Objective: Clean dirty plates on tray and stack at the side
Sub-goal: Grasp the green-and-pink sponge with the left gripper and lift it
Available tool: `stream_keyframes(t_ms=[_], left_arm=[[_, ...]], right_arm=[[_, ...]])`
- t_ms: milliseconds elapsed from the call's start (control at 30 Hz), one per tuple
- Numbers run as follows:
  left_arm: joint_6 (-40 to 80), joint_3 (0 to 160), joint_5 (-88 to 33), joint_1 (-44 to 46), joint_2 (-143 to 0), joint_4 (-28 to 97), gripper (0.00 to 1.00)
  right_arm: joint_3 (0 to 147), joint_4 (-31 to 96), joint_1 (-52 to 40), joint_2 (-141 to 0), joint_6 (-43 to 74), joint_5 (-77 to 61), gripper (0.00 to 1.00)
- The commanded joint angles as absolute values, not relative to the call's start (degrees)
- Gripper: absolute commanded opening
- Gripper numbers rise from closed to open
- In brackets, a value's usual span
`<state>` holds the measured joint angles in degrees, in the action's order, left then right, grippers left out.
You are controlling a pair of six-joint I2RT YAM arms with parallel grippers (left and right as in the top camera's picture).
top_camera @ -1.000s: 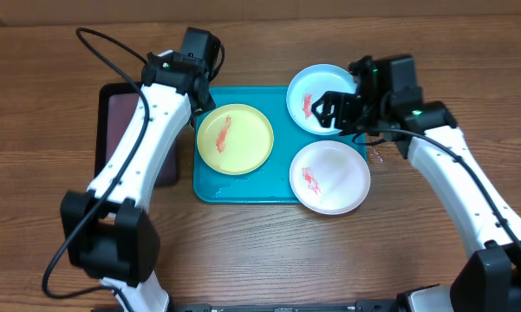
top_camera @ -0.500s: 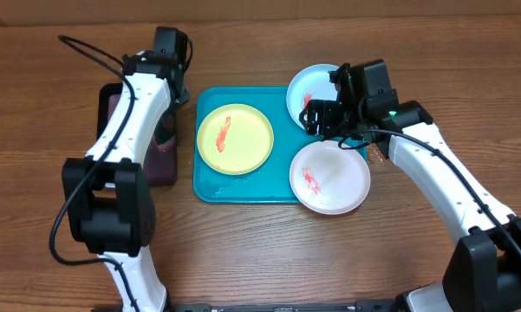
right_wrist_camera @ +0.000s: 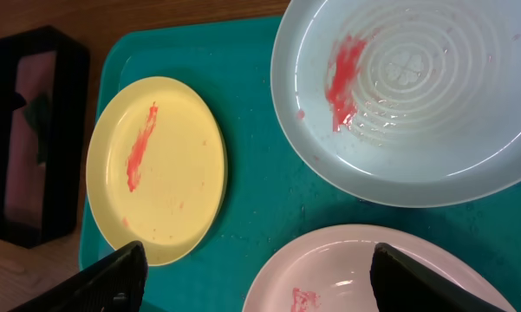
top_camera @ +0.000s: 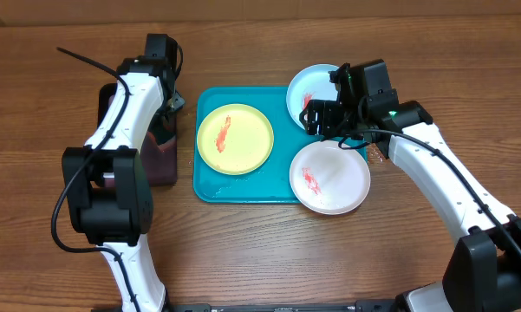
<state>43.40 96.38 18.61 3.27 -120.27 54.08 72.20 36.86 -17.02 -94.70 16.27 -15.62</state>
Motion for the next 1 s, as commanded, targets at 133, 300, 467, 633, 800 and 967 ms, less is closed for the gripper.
stream_keyframes(t_ms=[133, 300, 467, 633, 800, 967], left_arm=[[45.12, 93.80, 16.56, 3.22, -121.60, 54.15, 0.39], [45.30, 92.66, 16.47, 3.22, -121.60, 54.08, 0.37], [46.57, 90.26, 16.47, 3.22, -121.60, 52.45, 0.37], [46.50, 88.09, 16.69, 3.22, -121.60, 49.95, 0.33], [46.44, 87.35, 16.69, 3.22, -121.60, 48.40, 0.11], [42.02, 89.03, 16.58, 3.29, -121.38, 49.45, 0.04]], right_arm=[[73.47, 36.49, -17.10, -94.70, 16.29, -15.03, 0.84], [73.47, 36.56, -17.08, -94.70, 16.29, -15.03, 0.84], [73.47, 36.56, -17.08, -94.70, 16.29, -15.03, 0.84], [73.47, 36.60, -17.10, -94.70, 16.29, -15.03, 0.84], [73.47, 36.62, -17.08, -94.70, 16.32, -15.03, 0.84], [73.47, 36.62, -17.08, -94.70, 16.29, -15.03, 0.83]])
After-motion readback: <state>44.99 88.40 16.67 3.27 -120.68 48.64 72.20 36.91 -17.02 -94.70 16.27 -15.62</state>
